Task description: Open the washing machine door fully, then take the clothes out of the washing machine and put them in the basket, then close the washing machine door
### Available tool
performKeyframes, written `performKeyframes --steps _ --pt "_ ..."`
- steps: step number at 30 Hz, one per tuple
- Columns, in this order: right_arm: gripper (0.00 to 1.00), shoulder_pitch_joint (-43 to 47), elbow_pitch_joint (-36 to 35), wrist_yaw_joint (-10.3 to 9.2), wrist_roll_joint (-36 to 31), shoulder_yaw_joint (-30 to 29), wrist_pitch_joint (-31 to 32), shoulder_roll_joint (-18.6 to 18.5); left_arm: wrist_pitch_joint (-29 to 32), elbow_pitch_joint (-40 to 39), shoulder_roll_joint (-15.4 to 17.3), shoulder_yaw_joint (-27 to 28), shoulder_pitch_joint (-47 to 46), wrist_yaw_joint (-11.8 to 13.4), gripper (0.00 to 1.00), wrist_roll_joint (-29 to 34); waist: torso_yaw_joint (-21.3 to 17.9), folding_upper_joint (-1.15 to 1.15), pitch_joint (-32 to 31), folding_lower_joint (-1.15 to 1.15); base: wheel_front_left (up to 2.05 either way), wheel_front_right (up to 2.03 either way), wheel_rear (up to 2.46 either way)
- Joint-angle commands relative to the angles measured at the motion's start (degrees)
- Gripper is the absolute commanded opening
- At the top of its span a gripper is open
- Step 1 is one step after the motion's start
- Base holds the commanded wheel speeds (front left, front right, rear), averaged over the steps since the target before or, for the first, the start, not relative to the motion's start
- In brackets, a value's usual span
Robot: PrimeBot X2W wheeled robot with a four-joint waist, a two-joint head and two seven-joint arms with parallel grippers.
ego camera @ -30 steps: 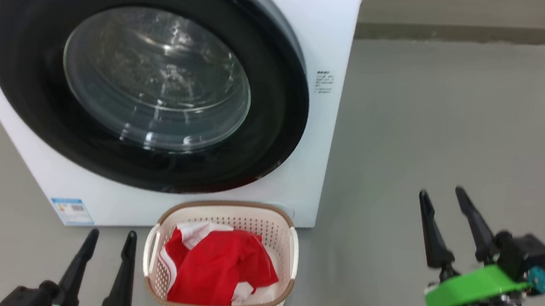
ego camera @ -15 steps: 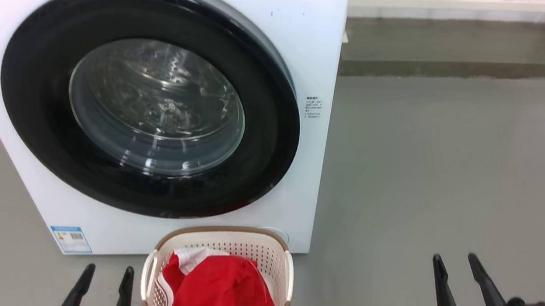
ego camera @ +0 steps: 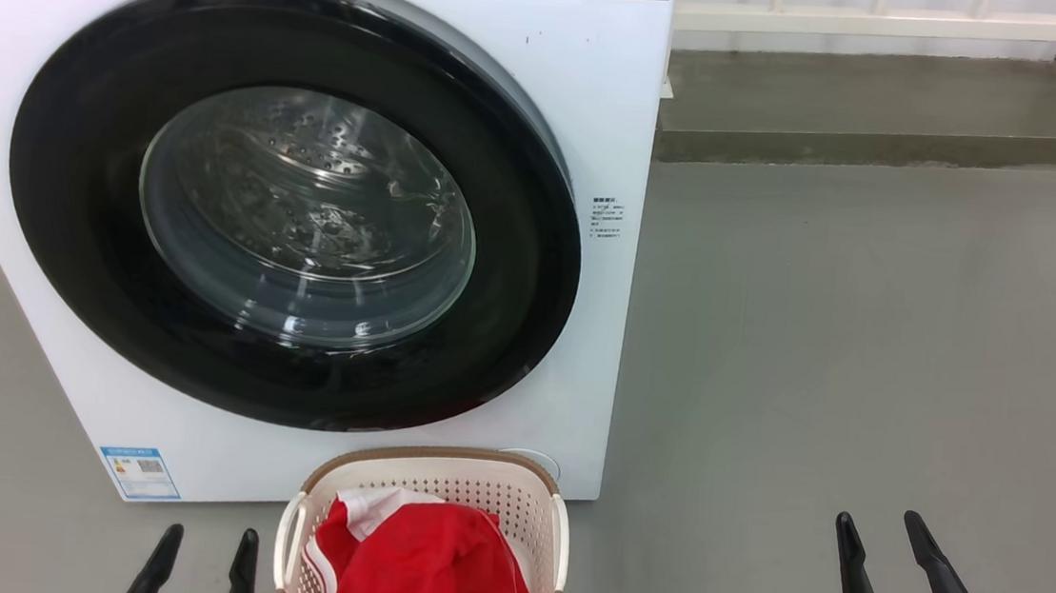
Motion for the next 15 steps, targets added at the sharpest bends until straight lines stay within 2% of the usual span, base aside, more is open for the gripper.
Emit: performKeyframes --steps 1,5,6,11,15 --pt "1.0 -1.4 -1.66 -0.05 -0.78 1.05 -0.36 -0.72 -0.69 -1.5 0.08 1.89 -1.36 -0.33 1.0 0.6 0.02 0.0 0.0 0.0 0.0 0.0 0.0" --pt "1.0 -1.3 -1.61 -0.05 -0.87 0.91 -0.36 -0.7 -0.69 -1.72 -0.09 1.58 -1.29 -0.33 1.0 -0.06 0.11 0.0 0.07 0.0 0.0 0.0 0.0" --pt "0.0 -0.01 0.01 0.0 -0.01 -0.07 0.0 0.07 0.0 -0.12 -0.19 -0.02 0.0 -0.01 0.0 -0.24 0.1 0.0 0.07 0.0 0.0 0.0 0.0" --pt "0.0 1.36 3.81 0.0 0.26 0.2 0.08 0.93 0.25 3.61 -1.23 -0.53 0.91 0.08 0.0 -0.37 0.11 0.0 0.08 0.0 0.0 0.0 0.0" --pt "0.0 0.76 3.98 0.0 2.55 -0.07 0.83 0.93 0.97 3.94 -1.23 -0.26 0.27 0.06 0.0 -2.78 0.08 0.0 0.28 0.05 0.0 0.0 0.0"
